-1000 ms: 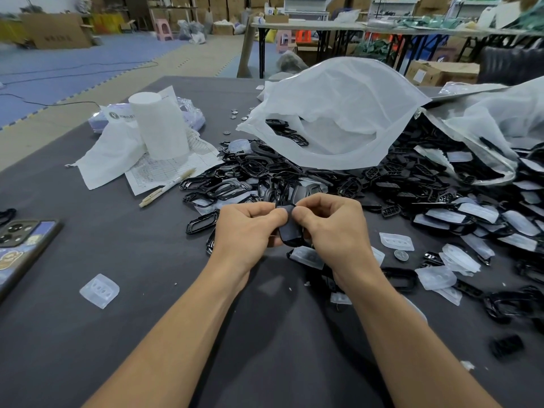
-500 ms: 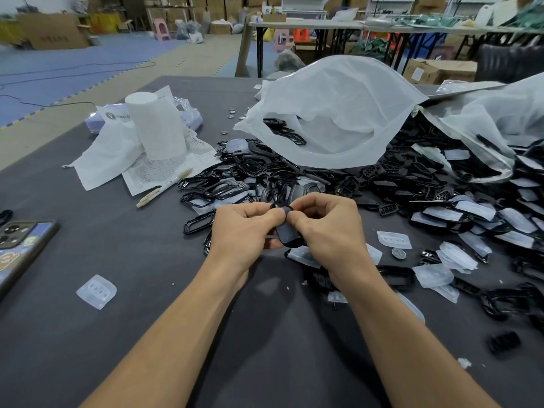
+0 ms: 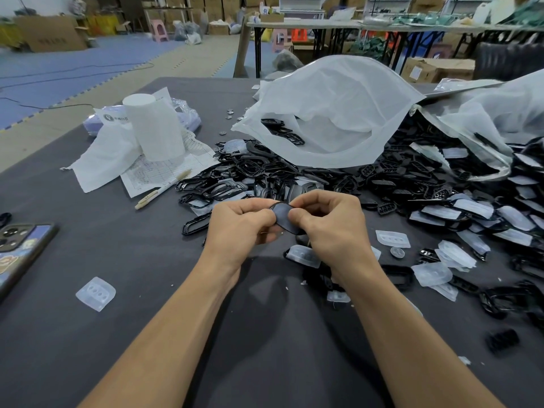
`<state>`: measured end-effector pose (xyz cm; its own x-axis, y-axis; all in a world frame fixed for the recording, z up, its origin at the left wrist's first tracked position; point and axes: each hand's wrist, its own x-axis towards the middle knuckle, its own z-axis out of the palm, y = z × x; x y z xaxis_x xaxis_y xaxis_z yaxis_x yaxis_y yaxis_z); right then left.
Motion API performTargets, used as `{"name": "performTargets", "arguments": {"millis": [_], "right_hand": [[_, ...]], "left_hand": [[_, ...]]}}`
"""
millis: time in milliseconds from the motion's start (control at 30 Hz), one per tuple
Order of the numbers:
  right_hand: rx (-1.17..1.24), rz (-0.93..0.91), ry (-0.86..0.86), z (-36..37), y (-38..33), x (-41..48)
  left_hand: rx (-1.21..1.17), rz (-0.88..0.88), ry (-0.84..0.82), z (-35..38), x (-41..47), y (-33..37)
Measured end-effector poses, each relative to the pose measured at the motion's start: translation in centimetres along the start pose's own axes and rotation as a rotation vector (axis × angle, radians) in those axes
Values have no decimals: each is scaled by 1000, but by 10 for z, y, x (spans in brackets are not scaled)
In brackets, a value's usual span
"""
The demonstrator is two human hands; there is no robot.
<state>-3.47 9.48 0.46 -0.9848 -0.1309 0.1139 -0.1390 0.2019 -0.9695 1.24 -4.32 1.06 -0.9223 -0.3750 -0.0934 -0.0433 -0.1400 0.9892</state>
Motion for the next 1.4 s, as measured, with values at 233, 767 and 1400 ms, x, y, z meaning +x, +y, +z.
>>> {"name": "performTargets", "arguments": {"millis": [233, 767, 1400], "right_hand": [[74, -37, 9, 0, -1, -1], [155, 25, -72, -1, -1, 2], [114, 29, -64, 0, 0, 3]], "left_hand": [[-24, -7, -20, -4, 0, 1], [8, 30, -31, -1, -2, 0], [35, 114, 90, 6, 2, -8]]}}
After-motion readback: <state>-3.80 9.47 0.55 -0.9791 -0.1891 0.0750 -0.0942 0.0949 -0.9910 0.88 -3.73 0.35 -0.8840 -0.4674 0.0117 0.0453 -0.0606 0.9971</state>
